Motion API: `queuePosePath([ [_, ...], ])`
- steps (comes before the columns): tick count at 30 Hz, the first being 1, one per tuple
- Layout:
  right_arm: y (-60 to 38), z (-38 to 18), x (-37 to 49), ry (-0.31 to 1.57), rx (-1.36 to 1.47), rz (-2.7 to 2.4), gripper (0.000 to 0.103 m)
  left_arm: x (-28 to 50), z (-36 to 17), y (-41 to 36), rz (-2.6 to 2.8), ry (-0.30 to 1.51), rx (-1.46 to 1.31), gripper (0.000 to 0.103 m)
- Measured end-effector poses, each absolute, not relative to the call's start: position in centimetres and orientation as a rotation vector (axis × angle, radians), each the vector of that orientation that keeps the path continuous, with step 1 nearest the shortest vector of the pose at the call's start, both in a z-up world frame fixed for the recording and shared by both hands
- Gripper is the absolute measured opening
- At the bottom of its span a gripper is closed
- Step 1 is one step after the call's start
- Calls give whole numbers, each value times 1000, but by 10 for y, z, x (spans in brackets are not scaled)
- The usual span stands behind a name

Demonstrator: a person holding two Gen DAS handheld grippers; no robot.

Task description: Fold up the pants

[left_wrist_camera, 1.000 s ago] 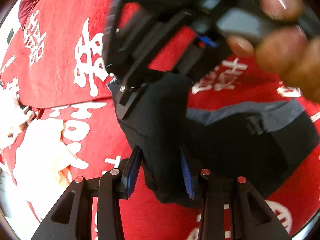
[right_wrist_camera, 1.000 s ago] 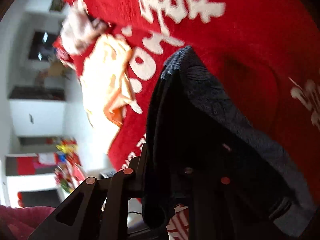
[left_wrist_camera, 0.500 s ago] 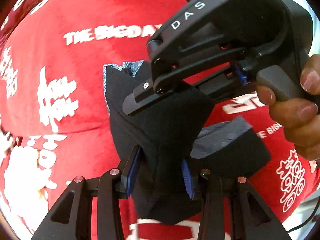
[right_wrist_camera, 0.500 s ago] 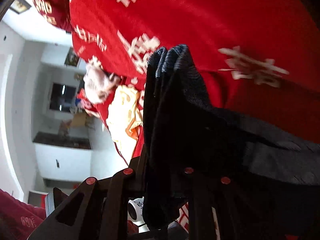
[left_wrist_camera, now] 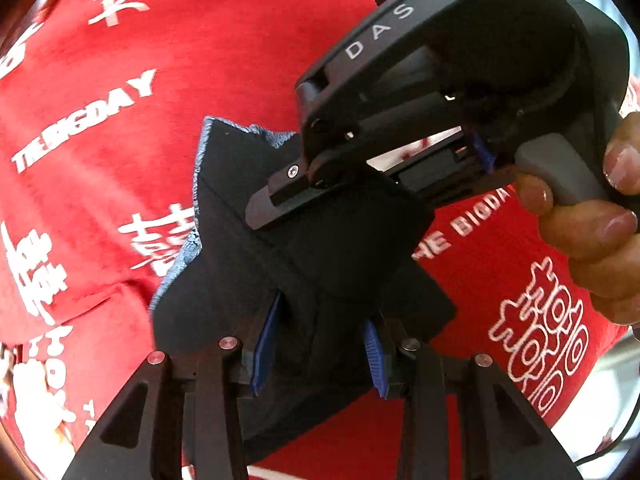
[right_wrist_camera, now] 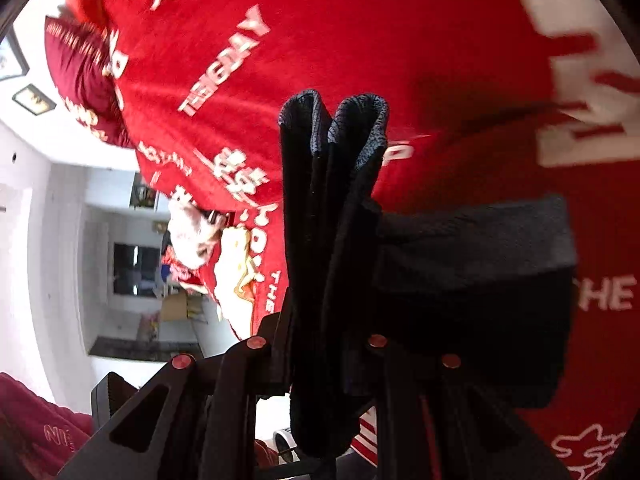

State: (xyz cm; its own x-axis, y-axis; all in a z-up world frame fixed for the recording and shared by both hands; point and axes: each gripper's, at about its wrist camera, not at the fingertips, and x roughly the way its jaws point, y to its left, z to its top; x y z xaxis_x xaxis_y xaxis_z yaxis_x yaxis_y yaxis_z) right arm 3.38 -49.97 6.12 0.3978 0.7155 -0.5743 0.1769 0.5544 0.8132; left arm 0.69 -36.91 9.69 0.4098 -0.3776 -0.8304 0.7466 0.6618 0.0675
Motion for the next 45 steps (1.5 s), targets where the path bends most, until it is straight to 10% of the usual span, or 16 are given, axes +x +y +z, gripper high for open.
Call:
queuePosePath([
  [11,-547,-19,-2,1200,1018,284,21,-13,32,-415,-761,1001,578,40],
  [20,-553,-18,-16,1236,943,176,32,-7,44,-393,-778,1061,526,71],
  [41,-530,-1,-57,1259,809,-40,30,93,15,-261,-386,1272,314,71],
  [45,-528,1,-61,1255,815,-84,31,92,10,-265,-397,1291,303,89],
])
